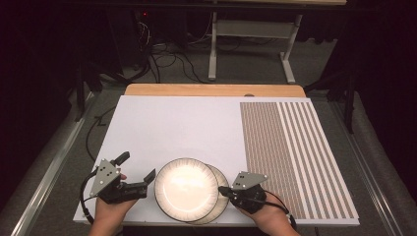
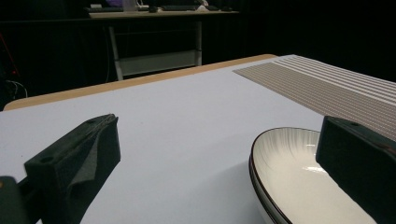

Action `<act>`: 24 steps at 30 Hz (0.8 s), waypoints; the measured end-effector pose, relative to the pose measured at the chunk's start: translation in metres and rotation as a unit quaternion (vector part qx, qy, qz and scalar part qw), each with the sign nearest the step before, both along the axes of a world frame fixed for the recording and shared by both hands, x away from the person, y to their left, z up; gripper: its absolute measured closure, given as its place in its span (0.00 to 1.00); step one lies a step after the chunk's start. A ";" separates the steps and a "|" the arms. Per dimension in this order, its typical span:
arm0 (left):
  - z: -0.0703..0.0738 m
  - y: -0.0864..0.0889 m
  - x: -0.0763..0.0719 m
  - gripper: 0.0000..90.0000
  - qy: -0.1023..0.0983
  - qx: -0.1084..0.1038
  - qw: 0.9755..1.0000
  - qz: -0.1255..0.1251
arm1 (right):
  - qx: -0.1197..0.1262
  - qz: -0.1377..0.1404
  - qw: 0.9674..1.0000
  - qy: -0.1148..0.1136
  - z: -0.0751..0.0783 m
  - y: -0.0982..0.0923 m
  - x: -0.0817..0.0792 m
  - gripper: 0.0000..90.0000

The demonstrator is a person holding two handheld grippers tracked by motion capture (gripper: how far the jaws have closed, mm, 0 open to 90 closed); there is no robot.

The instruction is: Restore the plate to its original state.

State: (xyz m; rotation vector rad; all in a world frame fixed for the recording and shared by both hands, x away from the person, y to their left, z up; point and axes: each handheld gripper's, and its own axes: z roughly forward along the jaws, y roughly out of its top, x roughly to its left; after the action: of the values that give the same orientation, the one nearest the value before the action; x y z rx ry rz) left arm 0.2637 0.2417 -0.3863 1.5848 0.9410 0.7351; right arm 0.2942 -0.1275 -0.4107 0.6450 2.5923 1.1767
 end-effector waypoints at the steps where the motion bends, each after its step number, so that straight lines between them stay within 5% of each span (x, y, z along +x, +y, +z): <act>1: 0.000 0.000 0.000 0.01 0.000 -0.001 1.000 0.000 | -0.002 0.001 1.000 0.000 0.000 -0.001 0.000 1.00; 24: 0.000 0.002 -0.001 0.01 0.000 -0.002 1.000 0.001 | 0.002 -0.003 1.000 -0.010 0.006 -0.004 -0.001 1.00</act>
State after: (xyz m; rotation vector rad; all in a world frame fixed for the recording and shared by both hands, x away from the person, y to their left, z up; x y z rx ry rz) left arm 0.2630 0.2437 -0.3861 1.5802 0.9439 0.7342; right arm 0.2932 -0.1311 -0.4051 0.6398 2.5702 1.1813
